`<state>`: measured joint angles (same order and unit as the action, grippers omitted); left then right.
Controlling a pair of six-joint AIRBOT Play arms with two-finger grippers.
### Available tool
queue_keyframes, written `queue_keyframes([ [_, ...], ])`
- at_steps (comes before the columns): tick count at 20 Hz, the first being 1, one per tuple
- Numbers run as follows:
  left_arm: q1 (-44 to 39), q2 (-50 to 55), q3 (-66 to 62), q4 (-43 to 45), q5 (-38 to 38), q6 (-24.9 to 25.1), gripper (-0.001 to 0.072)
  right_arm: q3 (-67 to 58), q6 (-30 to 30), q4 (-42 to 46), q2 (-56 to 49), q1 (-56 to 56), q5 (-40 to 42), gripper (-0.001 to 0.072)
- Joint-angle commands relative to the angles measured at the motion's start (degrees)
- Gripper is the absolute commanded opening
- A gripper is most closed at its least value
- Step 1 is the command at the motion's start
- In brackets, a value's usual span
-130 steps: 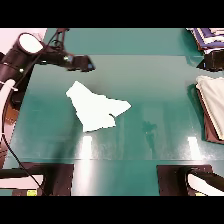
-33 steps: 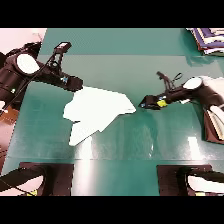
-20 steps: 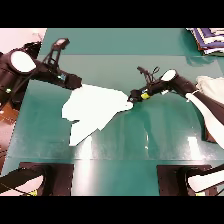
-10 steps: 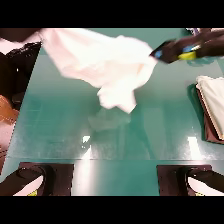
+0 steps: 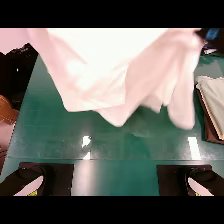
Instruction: Fold the shirts.
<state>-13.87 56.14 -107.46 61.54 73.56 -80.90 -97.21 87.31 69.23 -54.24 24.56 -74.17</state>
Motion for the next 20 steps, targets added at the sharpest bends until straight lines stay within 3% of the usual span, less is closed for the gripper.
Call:
queue_keyframes([
  [1,0.0,2.6,11.6,1.1,2.3,0.4,0.0023,12.4,2.5,0.8,-0.3,0.1,-2.1,0.0014],
  [7,0.0,7.5,37.8,2.4,-3.7,1.9,0.0023,36.9,2.4,0.9,-5.0,5.9,9.2,0.0016],
  [11,0.0,8.6,47.1,2.4,-12.8,1.8,0.0023,42.2,2.4,0.8,-11.1,11.5,16.9,0.0034],
  [13,0.0,8.7,47.7,2.4,-14.3,1.8,0.0024,40.3,2.4,0.8,-14.8,12.2,16.4,0.0414],
  [16,0.0,8.7,47.7,2.4,-14.3,1.9,0.0023,34.3,1.0,1.5,-16.6,10.0,9.0,0.0431],
  [20,0.0,8.7,47.7,2.5,-13.6,1.9,0.0023,35.2,0.2,1.9,-9.2,3.4,3.0,0.0431],
])
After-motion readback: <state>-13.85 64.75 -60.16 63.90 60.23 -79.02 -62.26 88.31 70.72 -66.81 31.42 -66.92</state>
